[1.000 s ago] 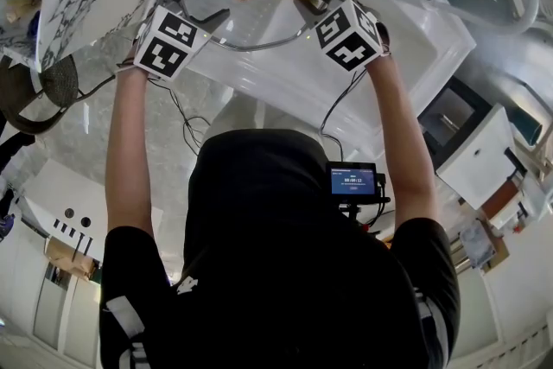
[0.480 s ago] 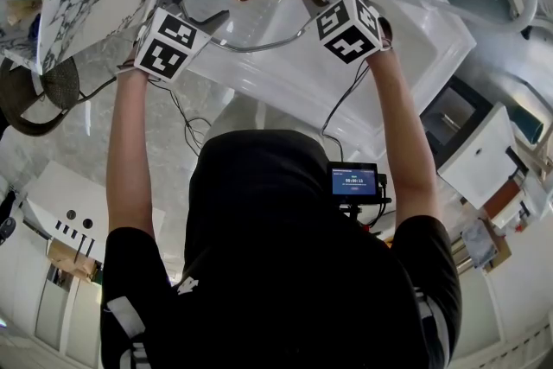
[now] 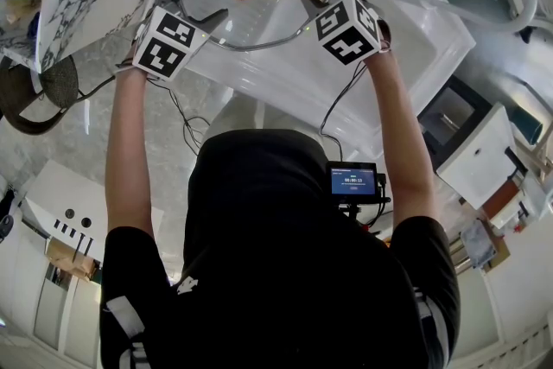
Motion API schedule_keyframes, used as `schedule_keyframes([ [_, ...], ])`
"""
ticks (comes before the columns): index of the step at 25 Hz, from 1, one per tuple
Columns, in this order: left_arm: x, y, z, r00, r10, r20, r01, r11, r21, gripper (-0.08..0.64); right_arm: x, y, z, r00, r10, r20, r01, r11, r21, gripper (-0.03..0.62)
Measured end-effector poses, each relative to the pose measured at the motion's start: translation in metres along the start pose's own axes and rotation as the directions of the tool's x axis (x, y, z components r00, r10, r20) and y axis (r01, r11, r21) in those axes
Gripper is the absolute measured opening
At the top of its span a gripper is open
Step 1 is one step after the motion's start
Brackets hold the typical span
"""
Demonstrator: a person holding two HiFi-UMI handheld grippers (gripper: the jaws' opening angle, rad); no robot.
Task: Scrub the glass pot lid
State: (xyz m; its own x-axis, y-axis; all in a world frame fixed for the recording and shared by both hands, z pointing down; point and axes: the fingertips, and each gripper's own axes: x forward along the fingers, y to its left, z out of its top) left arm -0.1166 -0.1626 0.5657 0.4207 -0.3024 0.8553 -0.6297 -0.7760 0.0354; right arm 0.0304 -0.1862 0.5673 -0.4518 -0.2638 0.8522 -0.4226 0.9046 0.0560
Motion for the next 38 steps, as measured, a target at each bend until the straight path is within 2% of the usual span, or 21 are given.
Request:
schedule_keyframes([
  [23,0.0,0.001,-0.001,1.0,0.001,-0.002,-0.001,1.0,-0.002,0.314,0.003,0.063,0.014,0.991,0.13,0.02,-0.129,0.991,-0.016,0.025],
  [38,0.0,0.001,0.0,1.0,0.0,0.004,0.0,1.0,-0.003,0.314,0.004,0.088,0.028,0.968,0.245,0.055,-0.246,0.969,-0.006,0.025],
])
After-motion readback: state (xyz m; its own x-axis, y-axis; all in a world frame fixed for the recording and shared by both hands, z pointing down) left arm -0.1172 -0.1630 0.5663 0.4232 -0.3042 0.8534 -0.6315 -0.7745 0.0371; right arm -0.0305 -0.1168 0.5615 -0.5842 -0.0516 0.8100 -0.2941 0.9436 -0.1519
